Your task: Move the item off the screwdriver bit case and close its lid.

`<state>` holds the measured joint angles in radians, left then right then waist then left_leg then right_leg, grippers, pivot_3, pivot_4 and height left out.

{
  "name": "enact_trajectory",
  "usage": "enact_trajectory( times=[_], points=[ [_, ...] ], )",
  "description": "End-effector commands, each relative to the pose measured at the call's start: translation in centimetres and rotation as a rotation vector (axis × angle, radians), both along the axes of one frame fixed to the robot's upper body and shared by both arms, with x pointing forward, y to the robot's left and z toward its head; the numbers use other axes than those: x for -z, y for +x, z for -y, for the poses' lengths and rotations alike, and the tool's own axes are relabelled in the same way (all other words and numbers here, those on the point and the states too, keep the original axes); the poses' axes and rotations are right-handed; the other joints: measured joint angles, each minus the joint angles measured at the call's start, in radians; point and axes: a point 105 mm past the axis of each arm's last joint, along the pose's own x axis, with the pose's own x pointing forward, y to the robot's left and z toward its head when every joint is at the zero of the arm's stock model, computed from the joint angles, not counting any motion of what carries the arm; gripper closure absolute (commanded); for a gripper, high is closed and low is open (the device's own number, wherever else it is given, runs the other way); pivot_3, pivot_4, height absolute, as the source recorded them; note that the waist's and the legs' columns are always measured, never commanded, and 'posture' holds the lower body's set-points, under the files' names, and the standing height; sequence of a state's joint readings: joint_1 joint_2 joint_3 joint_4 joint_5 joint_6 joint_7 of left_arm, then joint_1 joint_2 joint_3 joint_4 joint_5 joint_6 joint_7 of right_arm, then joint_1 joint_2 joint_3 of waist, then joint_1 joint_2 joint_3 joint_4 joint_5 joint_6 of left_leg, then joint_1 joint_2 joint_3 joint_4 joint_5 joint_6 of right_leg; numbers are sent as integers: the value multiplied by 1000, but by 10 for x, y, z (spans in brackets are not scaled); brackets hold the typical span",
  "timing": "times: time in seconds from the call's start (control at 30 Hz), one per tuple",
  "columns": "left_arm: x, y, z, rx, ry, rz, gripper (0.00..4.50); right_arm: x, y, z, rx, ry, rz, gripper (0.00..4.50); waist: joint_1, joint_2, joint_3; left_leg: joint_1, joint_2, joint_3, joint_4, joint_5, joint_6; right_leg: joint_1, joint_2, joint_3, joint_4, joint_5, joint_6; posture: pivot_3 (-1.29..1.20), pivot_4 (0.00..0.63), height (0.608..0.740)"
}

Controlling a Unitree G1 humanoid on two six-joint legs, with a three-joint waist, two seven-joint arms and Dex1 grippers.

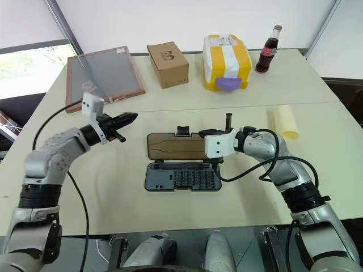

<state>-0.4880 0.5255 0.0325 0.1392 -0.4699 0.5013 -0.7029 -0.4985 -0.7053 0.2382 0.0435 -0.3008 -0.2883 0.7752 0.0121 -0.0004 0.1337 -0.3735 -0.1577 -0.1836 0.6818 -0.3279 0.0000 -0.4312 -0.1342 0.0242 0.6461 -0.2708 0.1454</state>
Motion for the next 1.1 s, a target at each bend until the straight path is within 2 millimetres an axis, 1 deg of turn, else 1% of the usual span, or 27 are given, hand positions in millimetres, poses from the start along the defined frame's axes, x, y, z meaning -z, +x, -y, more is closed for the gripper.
enact_trajectory(
  times=[0.03,0.1,0.2,0.3,0.4,0.47,0.5,0.57,0.6,0.67,0.7,0.73,0.83,0.9,0.93,1.0,1.1],
  points=[
    [18,2,15,85,72,21,4500,-18,1,-2,-1,23,67,4469,1,0,0,0,0,0,0,0,0,0,0,0,0,0,0,0,150,740],
    [27,3,22,130,62,2,4500,-18,1,-3,0,27,68,4469,0,-1,0,0,0,0,1,0,0,0,0,0,0,0,0,0,150,740],
    [31,3,30,182,11,-26,4500,-18,2,-4,9,36,64,4469,-3,-2,1,-1,0,0,1,0,0,-1,0,0,0,0,0,0,150,740],
    [42,1,39,235,16,-45,4500,-17,1,-5,14,35,59,4469,-6,-2,1,-1,0,0,1,0,0,-1,0,0,1,0,0,0,150,740],
    [41,6,43,231,-16,-46,4500,-20,0,-6,24,55,60,4469,-7,-2,1,-1,0,0,1,0,0,-1,0,0,1,0,0,0,150,740],
    [40,9,45,229,-30,-46,4500,-23,-2,-6,29,70,64,3895,-7,-2,1,-1,0,0,1,0,0,-1,0,0,1,0,0,0,150,740],
    [40,10,46,230,-36,-46,4500,-23,-3,-6,30,72,60,3693,-6,-2,1,-1,0,0,1,0,0,-1,0,0,1,0,0,0,150,740],
    [39,11,47,227,-59,-53,4500,-25,-7,-5,39,74,67,2598,-3,-2,1,-1,0,0,1,0,0,-1,0,0,1,0,0,0,150,740],
    [38,12,48,223,-79,-60,4500,-27,-10,-3,48,63,78,2145,-3,-2,1,-1,0,0,1,0,0,-1,0,0,1,0,0,0,150,740],
    [35,14,49,217,-112,-67,4500,-36,-18,3,77,52,77,1057,0,-2,1,-2,-1,0,1,0,0,-2,0,0,1,0,0,0,150,740],
    [33,15,48,216,-124,-68,4500,-41,-23,6,97,65,52,585,0,-2,1,-2,-1,-1,1,0,0,-2,0,0,1,0,0,0,150,740],
    [31,16,48,216,-134,-68,4500,-48,-32,11,130,119,-22,188,0,-2,1,-3,-1,-1,1,0,0,-3,0,0,1,0,0,0,150,740],
    [23,18,47,239,-147,-61,4500,-71,-61,23,231,297,-264,188,1,-3,2,-6,-1,-2,3,0,0,-3,-1,0,1,0,0,0,150,740],
    [14,16,52,295,-161,-61,4500,-76,-90,30,264,357,-456,188,2,-3,2,-6,-1,-2,3,0,0,-3,-1,0,0,0,0,0,150,740],
    [11,12,57,343,-164,-67,4500,-80,-97,32,278,404,-506,188,3,-3,2,-7,-1,-3,3,0,0,-3,-1,-1,0,0,0,0,150,740],
    [7,3,64,439,-157,-90,4500,-88,-103,34,297,487,-547,188,2,-4,2,-7,0,-4,3,0,0,-3,-1,-1,0,0,0,0,150,740],
    [7,-20,73,611,-120,-150,4500,-90,-103,42,354,522,-546,188,1,-4,2,-7,0,-3,3,0,0,-3,-1,-1,0,0,0,0,150,740]
  ],
)
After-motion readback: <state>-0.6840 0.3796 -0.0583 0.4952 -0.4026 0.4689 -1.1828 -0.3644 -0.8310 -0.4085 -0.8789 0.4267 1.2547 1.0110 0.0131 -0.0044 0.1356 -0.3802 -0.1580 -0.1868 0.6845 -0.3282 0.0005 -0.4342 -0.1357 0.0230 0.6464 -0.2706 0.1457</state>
